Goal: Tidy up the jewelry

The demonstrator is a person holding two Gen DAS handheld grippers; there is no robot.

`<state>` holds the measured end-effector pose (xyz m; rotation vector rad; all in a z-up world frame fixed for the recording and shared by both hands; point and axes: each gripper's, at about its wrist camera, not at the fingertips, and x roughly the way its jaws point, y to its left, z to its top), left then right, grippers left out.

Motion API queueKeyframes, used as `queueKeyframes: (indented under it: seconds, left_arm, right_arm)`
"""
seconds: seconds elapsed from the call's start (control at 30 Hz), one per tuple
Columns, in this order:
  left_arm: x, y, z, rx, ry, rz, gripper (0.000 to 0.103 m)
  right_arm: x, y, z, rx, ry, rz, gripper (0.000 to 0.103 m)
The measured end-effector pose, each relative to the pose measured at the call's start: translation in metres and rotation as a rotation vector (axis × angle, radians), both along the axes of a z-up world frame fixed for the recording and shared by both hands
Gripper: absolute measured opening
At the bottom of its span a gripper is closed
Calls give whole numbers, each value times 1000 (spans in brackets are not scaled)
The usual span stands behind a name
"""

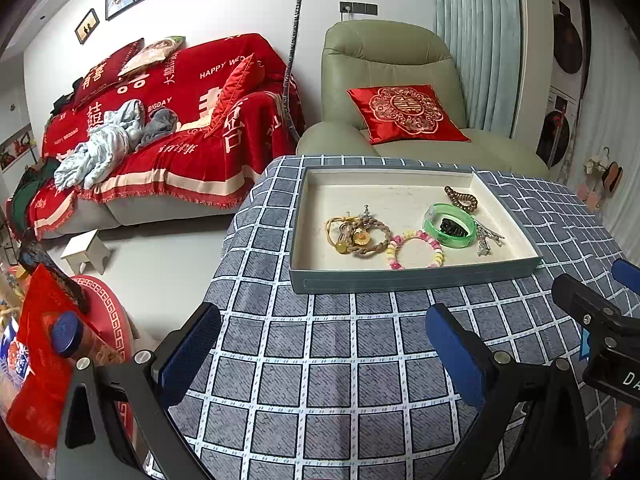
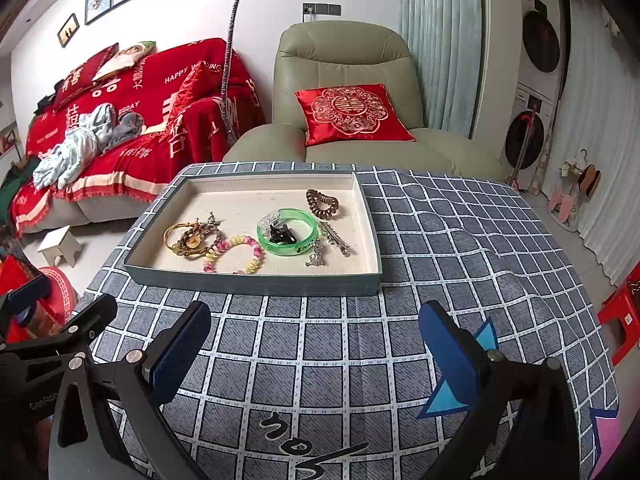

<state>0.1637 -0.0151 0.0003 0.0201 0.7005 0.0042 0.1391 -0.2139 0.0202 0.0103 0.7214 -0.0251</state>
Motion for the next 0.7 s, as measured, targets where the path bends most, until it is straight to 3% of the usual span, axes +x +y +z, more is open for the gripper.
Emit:
queueKeyframes:
  seconds: [0.7]
  left_arm:
    - [0, 0, -1, -2, 5, -2, 103]
  right_arm:
    - [-1, 1, -1, 1, -1, -1, 103]
